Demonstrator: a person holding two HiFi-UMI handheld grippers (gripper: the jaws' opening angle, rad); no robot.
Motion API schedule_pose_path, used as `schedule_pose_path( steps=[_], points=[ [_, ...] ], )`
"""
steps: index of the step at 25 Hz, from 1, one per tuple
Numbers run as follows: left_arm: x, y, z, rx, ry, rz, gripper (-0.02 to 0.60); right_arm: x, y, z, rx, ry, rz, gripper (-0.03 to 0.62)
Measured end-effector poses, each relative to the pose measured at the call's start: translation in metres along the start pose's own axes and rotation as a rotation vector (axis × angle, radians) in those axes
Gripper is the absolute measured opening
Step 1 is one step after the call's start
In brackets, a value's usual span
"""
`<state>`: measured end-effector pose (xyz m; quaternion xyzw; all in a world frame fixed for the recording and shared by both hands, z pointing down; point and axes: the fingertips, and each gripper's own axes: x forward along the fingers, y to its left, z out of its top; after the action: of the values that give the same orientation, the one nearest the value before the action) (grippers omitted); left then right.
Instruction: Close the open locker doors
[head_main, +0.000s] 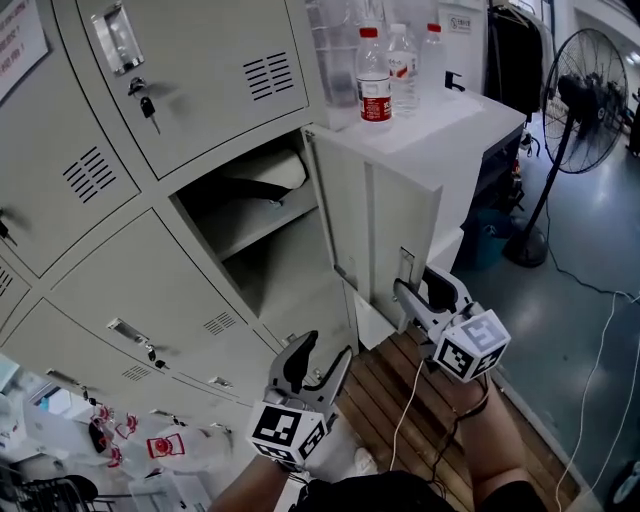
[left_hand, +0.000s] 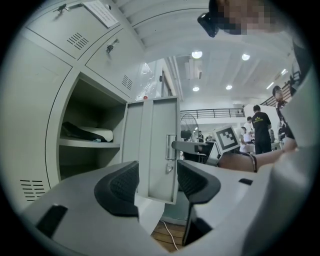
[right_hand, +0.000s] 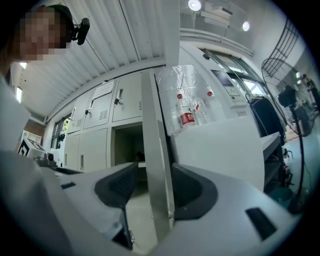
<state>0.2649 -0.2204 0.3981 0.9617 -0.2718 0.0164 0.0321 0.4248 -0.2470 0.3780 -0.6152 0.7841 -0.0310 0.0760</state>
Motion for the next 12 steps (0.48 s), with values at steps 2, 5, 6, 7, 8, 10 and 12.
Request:
schedule_pose_path(
  steps=[2, 5, 6, 7, 8, 10, 12],
  points=[
    [-0.002, 0.002, 0.001, -0.002, -0.002, 0.009, 0.233, 0.002, 0.002, -0.001, -0.004, 0.006, 0.009, 0.215],
    [-0.007, 0.005, 0.002, 0.001, -0.004, 0.021, 0.233, 0.004, 0.006, -0.003, -0.014, 0.009, 0.011, 0.195],
    [-0.009, 0.006, 0.002, 0.004, -0.004, 0.024, 0.233, 0.004, 0.007, -0.004, -0.015, 0.009, 0.01, 0.189],
    [-0.011, 0.007, 0.002, 0.006, -0.003, 0.026, 0.233, 0.004, 0.008, -0.004, -0.015, 0.009, 0.01, 0.182],
    [-0.012, 0.008, 0.002, 0.007, -0.003, 0.028, 0.233, 0.005, 0.01, -0.004, -0.016, 0.01, 0.011, 0.173],
    [-0.016, 0.01, 0.003, 0.008, -0.005, 0.032, 0.233, 0.006, 0.014, -0.004, -0.019, 0.012, 0.018, 0.142],
    [-0.019, 0.011, 0.004, 0.009, -0.007, 0.035, 0.233, 0.007, 0.02, -0.003, -0.025, 0.012, 0.027, 0.126]
  ],
)
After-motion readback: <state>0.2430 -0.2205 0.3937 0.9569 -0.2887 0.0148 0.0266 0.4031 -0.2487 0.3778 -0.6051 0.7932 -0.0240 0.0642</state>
